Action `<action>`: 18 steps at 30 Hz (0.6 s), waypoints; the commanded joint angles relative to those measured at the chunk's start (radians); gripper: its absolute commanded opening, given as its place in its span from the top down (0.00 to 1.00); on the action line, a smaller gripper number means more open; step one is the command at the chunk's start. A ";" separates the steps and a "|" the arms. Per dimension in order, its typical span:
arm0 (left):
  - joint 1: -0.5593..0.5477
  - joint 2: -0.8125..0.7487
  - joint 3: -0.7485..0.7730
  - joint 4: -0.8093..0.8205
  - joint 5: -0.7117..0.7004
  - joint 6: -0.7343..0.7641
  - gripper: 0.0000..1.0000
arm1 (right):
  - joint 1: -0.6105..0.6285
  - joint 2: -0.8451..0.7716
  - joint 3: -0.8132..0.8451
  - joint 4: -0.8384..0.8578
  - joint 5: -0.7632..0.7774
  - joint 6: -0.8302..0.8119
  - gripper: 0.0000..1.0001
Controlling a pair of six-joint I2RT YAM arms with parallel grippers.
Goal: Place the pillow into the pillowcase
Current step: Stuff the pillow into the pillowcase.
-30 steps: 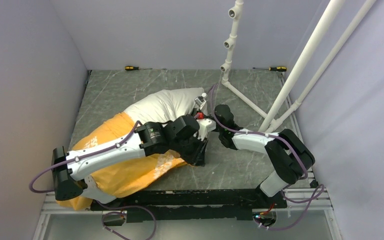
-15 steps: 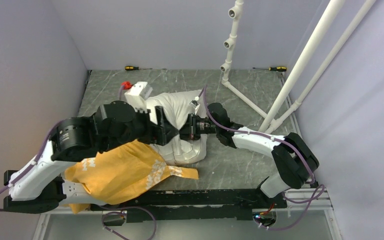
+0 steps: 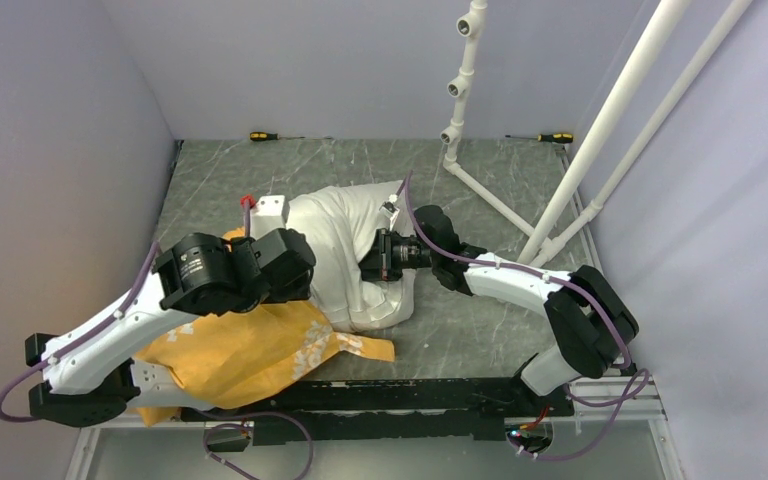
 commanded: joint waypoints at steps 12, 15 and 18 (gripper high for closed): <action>0.115 0.007 -0.095 -0.006 0.019 0.095 1.00 | 0.090 -0.026 -0.003 -0.115 -0.079 -0.038 1.00; 0.115 -0.046 -0.094 0.176 0.134 0.225 1.00 | 0.089 -0.057 0.001 -0.126 -0.078 -0.036 1.00; 0.115 -0.086 -0.076 0.329 0.237 0.306 1.00 | 0.089 -0.094 0.004 -0.127 -0.082 -0.031 1.00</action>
